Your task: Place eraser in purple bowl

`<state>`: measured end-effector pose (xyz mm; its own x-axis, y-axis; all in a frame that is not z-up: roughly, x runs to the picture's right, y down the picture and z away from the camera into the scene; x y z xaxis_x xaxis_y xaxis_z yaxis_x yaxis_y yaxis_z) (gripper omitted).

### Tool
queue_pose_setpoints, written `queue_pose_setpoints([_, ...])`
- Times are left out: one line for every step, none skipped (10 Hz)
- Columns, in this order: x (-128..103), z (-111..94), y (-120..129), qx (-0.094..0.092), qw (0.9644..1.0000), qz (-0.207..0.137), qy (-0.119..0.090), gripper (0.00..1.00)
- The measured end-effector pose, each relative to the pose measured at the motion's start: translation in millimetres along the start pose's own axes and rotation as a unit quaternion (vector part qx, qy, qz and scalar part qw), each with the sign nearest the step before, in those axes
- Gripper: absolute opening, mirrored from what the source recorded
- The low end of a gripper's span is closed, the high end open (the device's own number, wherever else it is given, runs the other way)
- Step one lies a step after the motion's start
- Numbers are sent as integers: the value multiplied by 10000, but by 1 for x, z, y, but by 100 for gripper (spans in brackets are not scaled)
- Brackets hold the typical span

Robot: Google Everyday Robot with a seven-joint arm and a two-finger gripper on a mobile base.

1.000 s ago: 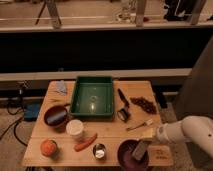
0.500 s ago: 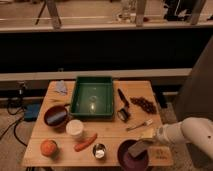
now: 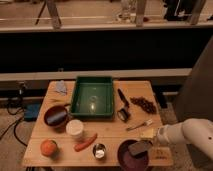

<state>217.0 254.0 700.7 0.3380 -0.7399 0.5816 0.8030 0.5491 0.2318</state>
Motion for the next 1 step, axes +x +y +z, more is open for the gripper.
queue_pose_setpoints([0, 0, 0, -5, 10000, 3, 11, 66])
